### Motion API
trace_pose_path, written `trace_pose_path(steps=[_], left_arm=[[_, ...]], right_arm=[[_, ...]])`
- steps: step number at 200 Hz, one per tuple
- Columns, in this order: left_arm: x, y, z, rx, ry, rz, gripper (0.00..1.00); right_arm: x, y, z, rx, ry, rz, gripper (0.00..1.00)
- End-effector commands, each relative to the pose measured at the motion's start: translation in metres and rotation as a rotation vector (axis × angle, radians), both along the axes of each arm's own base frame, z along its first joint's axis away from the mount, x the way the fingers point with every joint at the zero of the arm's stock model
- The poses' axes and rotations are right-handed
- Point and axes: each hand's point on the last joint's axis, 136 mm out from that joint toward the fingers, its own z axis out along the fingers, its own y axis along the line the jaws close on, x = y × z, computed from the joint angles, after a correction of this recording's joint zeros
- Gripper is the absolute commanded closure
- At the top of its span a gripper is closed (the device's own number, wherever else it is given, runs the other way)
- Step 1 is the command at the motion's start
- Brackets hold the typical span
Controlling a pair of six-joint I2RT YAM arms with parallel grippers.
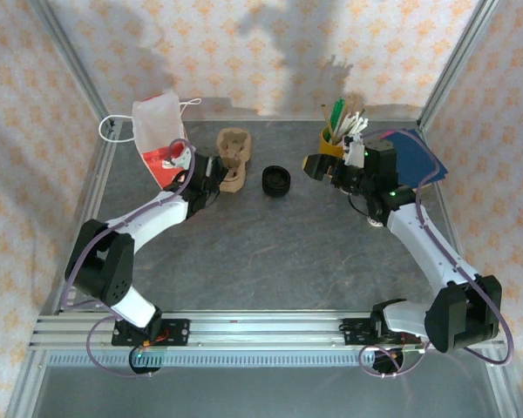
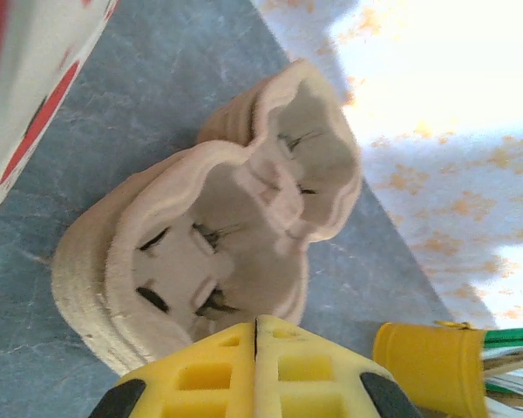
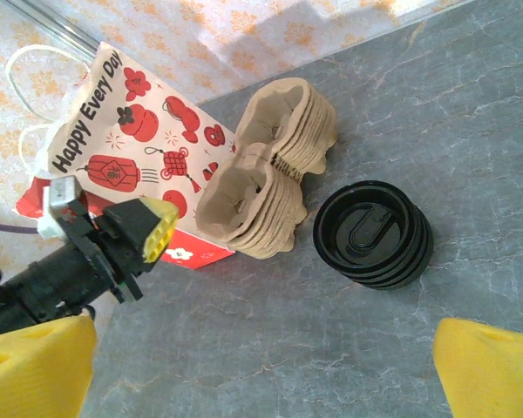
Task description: Pack the takeout coffee
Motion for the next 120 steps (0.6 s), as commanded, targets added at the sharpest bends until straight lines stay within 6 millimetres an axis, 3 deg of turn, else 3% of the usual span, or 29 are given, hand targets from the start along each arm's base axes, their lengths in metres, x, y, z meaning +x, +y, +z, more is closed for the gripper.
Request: trace_pose_path(steps=[1, 9, 37, 64, 90, 120], left_arm=[[0.004, 0.006, 0.025, 0.001, -0.059, 0.016, 1.00], [0.003, 0.007, 0.021, 0.009, -0.044, 0.017, 1.00], [0.001, 0.009, 0.002, 0.031, 0.010, 0.023, 0.64], [0.000, 0.012, -0.011, 0.054, 0.054, 0.040, 0.41], [-0.001, 0.017, -0.024, 0.091, 0.112, 0.056, 0.32], [-0.001, 0.018, -0.037, 0.088, 0.135, 0.058, 0.32]], right_arm=[[0.001, 0.000, 0.024, 0.001, -0.062, -0.006, 0.02], [0.001, 0.000, 0.024, 0.001, -0.063, -0.006, 0.02], [0.002, 0.000, 0.021, 0.000, -0.057, -0.008, 0.02], [0.002, 0.000, 0.020, 0.001, -0.053, -0.005, 0.02], [0.003, 0.000, 0.019, -0.006, -0.050, -0.006, 0.02], [0.005, 0.001, 0.017, -0.004, -0.045, -0.004, 0.02]])
